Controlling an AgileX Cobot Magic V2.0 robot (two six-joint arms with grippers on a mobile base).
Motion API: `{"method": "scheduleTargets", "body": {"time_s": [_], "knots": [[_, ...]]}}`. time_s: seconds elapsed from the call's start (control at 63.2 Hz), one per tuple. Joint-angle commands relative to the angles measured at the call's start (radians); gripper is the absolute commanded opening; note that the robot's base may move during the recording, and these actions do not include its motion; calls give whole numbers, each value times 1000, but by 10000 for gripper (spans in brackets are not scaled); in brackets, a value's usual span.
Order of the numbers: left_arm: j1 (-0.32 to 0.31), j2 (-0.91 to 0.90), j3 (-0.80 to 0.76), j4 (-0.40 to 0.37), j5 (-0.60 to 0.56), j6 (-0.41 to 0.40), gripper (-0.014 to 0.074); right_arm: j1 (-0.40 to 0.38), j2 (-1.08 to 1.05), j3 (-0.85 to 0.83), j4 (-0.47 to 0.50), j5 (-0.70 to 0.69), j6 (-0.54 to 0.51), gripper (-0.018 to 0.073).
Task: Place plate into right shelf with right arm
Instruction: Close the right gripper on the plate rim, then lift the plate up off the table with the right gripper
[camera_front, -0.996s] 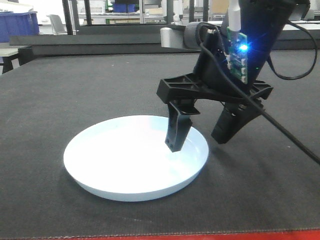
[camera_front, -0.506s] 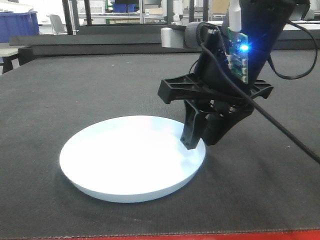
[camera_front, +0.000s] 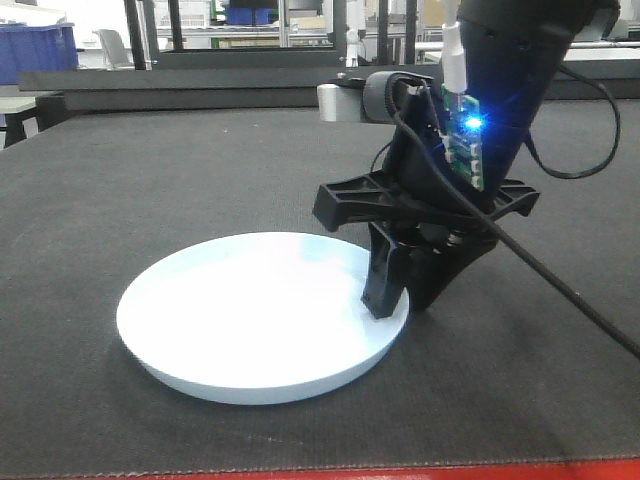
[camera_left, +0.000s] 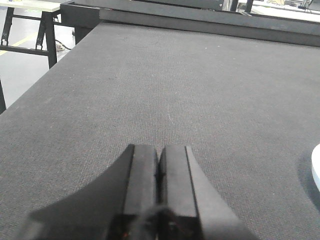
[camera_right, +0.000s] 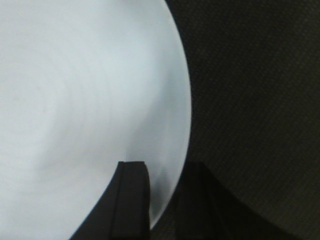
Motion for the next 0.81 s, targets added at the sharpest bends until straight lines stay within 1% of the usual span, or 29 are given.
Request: {"method": "scheduleTargets", "body": {"time_s": [0.0, 0.032, 0.095, 0.111, 0.174, 0.253, 0.395, 0.648, 0.791], "knots": [[-7, -4, 10, -2, -84, -6, -47, -3, -28, -24, 4, -29, -7, 207], [-7, -4, 10, -2, -84, -6, -47, -3, -28, -24, 4, -29, -7, 173], [-7, -4, 10, -2, -84, -6, -47, -3, -28, -24, 4, -29, -7, 55], [-7, -4, 10, -2, -84, -6, -47, -3, -28, -24, 4, -29, -7, 45], [-7, -4, 10, -2, -84, -6, -47, -7, -29, -24, 4, -30, -7, 60], [-7, -4, 10, -2, -84, -6, -47, -15, -42, -24, 4, -27, -7, 57], [-7, -4, 10, -2, -84, -6, -47, -31, -118, -24, 4, -25, -7, 57], [-7, -4, 10, -2, -84, -6, -47, -37, -389, -18, 4, -79, -7, 57], [-7, -4, 10, -2, -84, -6, -47, -37, -579, 42, 3, -145, -7, 57]]}}
